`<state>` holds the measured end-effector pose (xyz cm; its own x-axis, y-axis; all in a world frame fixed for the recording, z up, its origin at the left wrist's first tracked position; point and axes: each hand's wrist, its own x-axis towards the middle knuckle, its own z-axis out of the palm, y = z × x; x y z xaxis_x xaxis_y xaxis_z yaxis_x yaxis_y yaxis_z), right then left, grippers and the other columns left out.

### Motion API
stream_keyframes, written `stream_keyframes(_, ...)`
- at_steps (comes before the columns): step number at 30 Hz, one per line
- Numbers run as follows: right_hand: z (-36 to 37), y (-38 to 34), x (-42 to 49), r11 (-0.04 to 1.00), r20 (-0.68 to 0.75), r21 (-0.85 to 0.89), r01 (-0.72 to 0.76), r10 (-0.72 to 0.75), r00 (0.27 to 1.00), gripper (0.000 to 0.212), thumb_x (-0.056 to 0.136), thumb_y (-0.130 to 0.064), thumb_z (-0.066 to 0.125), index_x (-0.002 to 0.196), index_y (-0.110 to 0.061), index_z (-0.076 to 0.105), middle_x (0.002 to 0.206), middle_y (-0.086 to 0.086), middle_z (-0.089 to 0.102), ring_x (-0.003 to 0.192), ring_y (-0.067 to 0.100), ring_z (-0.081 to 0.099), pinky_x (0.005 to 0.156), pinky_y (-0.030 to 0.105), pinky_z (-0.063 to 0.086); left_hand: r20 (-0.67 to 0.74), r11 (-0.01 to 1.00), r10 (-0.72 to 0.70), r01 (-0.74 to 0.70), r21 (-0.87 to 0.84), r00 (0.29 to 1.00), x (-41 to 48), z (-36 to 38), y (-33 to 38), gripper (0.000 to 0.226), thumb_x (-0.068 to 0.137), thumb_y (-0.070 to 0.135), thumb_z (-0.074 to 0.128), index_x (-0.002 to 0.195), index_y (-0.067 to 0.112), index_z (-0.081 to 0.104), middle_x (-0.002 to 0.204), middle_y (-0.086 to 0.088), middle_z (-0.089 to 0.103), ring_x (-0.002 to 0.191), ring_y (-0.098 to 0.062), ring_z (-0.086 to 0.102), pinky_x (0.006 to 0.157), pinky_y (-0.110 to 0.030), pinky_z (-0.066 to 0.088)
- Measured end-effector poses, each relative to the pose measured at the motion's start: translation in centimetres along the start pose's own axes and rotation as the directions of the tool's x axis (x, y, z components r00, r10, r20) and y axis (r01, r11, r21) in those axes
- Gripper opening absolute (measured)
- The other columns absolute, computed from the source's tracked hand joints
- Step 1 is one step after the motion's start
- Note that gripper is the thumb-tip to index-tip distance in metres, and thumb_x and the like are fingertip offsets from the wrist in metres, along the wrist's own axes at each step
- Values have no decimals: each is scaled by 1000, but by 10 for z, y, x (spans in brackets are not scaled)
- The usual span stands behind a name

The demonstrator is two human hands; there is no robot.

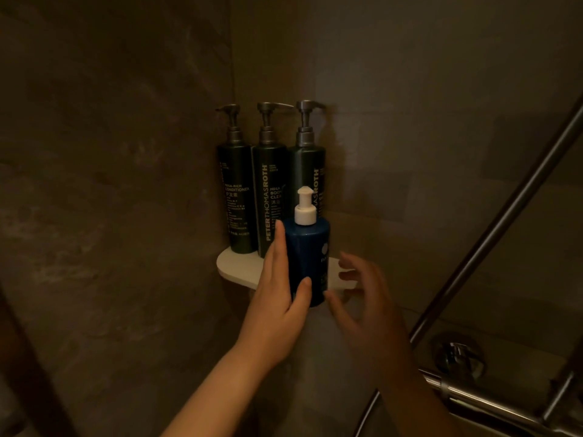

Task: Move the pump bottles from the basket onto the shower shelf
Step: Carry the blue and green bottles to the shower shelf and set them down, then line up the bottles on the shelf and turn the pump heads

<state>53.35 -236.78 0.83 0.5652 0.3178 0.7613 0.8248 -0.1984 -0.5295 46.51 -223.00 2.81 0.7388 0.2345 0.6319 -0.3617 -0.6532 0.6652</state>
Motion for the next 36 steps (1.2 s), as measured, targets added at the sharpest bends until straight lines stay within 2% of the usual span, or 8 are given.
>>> stream_keyframes(4, -4, 2, -7, 1000, -31, 3, -21, 21, 999, 54, 83, -50, 56, 131, -51, 31, 127, -32, 39, 111, -5, 49, 83, 11, 44, 36, 1000, 3, -3, -3, 999, -1, 13, 5, 81, 97, 32, 45, 133, 60, -21, 153, 27, -3, 141, 3, 7, 114, -27, 15)
stream_keyframes(7, -8, 4, -8, 999, -50, 15, -38, 39, 998, 56, 83, -47, 59, 132, -49, 31, 128, -31, 40, 111, -6, 48, 85, 5, 39, 56, 999, 28, -30, 42, 998, 2, 22, 7, 81, 97, 34, 44, 132, 60, -25, 141, 43, -8, 132, 19, 6, 102, -3, 12)
stream_keyframes(9, -9, 6, -9, 999, -60, 25, -46, 48, 997, 57, 83, -41, 62, 133, -42, 35, 128, -26, 44, 112, -6, 48, 86, 4, 38, 73, 997, 30, -35, 67, 997, 5, 26, 9, 81, 97, 35, 43, 132, 58, -27, 139, 43, -11, 124, 29, 3, 92, 8, 10)
stream_keyframes(11, -9, 7, -8, 998, -83, 28, -54, 57, 995, 56, 83, -36, 64, 133, -37, 38, 127, -20, 48, 113, -5, 48, 87, 4, 37, 81, 995, 27, -35, 96, 996, 8, 28, 11, 81, 97, 36, 43, 133, 56, -27, 143, 37, -10, 127, 22, 4, 96, 3, 12)
stream_keyframes(14, -6, 11, -4, 997, -128, 34, -75, 79, 989, 55, 84, -28, 66, 133, -30, 41, 125, -13, 50, 114, 0, 50, 88, 11, 41, 55, 981, 67, -76, 177, 996, 12, 29, 14, 79, 96, 33, 45, 140, 47, -18, 152, 26, 0, 138, 3, 12, 108, -19, 20)
stream_keyframes(21, 3, 15, 11, 993, -150, 12, -118, 119, 982, 56, 85, -23, 66, 133, -32, 40, 123, -12, 50, 110, -6, 49, 85, 6, 38, -5, 944, 100, -93, 318, 995, 15, 31, 9, 75, 93, 29, 51, 149, 30, 1, 144, 9, 20, 128, -10, 35, 99, -31, 44)
stream_keyframes(31, 9, 24, 24, 989, -102, -1, -150, 149, 983, 55, 85, -20, 66, 132, -32, 39, 122, -11, 47, 107, 5, 53, 83, 19, 45, 29, 945, 121, -124, 302, 992, 16, 32, -1, 69, 93, 38, 46, 148, 30, 6, 148, 10, 16, 132, -8, 29, 98, -21, 34)
stream_keyframes(36, 7, 12, 24, 995, -181, -50, -87, 77, 981, 55, 85, -15, 64, 132, -26, 40, 124, -10, 43, 111, 0, 46, 88, 6, 36, 8, 950, 152, -149, 276, 988, 13, 19, 3, 64, 93, 34, 49, 146, 33, 14, 144, 17, 19, 127, -3, 34, 95, -23, 42)
